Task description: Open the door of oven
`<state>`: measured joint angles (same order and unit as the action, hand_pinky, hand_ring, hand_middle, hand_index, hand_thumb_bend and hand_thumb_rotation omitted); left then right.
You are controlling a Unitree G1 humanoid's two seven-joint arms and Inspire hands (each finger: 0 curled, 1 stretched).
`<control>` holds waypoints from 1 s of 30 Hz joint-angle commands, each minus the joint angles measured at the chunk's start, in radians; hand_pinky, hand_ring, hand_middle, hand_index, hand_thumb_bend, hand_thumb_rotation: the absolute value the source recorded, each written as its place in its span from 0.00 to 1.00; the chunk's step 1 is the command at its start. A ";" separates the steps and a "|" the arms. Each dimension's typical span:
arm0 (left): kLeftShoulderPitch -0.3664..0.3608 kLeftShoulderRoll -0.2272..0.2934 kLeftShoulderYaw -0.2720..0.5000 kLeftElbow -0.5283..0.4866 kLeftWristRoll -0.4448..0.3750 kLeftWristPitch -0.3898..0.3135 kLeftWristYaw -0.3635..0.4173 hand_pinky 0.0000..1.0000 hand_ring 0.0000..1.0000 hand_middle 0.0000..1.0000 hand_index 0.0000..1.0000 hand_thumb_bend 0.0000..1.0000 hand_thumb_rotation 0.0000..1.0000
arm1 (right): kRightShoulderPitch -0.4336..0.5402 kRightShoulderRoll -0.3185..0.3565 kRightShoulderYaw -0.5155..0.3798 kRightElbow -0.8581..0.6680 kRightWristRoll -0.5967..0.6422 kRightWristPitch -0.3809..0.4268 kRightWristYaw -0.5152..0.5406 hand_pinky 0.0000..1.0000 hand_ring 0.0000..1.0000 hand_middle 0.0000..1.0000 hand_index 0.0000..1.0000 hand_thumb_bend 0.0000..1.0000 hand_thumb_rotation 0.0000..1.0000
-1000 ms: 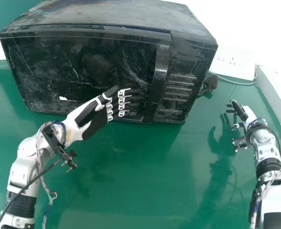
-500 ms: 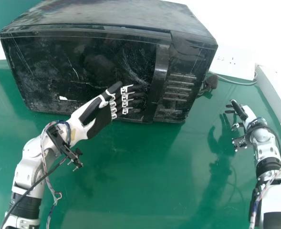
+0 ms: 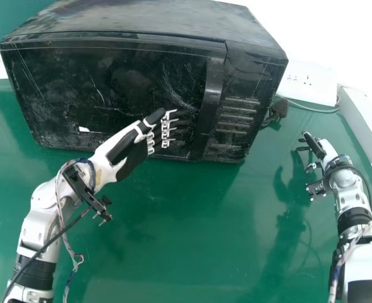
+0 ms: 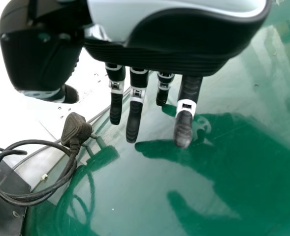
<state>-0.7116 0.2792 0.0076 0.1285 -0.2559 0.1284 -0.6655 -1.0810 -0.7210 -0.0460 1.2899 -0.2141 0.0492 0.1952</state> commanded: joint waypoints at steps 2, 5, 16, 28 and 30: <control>0.012 -0.010 -0.020 -0.008 0.007 -0.021 0.000 0.86 1.00 1.00 1.00 1.00 0.94 | 0.106 0.073 0.032 0.073 -0.025 0.091 0.062 0.68 0.73 0.77 0.81 0.53 0.49; 0.012 -0.012 -0.023 -0.006 0.006 -0.019 0.004 0.87 1.00 1.00 1.00 1.00 0.93 | 0.106 0.076 0.000 0.072 0.007 0.097 0.067 0.68 0.73 0.76 0.81 0.52 0.42; -0.029 -0.020 -0.033 0.071 0.053 -0.095 0.032 0.87 1.00 1.00 1.00 1.00 0.95 | 0.103 0.084 -0.055 0.071 0.060 0.127 0.061 0.56 0.65 0.69 0.83 0.53 0.34; -0.081 -0.030 -0.064 0.211 0.173 -0.247 0.085 0.86 1.00 1.00 1.00 1.00 0.94 | 0.103 0.084 -0.020 0.068 0.024 0.109 0.060 0.58 0.65 0.68 0.79 0.53 0.36; -0.086 -0.034 -0.066 0.220 0.182 -0.247 0.093 0.87 1.00 1.00 1.00 1.00 0.93 | 0.104 0.083 -0.007 0.068 0.012 0.103 0.058 0.63 0.69 0.72 0.79 0.54 0.38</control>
<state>-0.7884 0.2575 -0.0398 0.3322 -0.0881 -0.1154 -0.5853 -1.0861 -0.7134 -0.0819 1.2868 -0.1765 0.0736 0.1994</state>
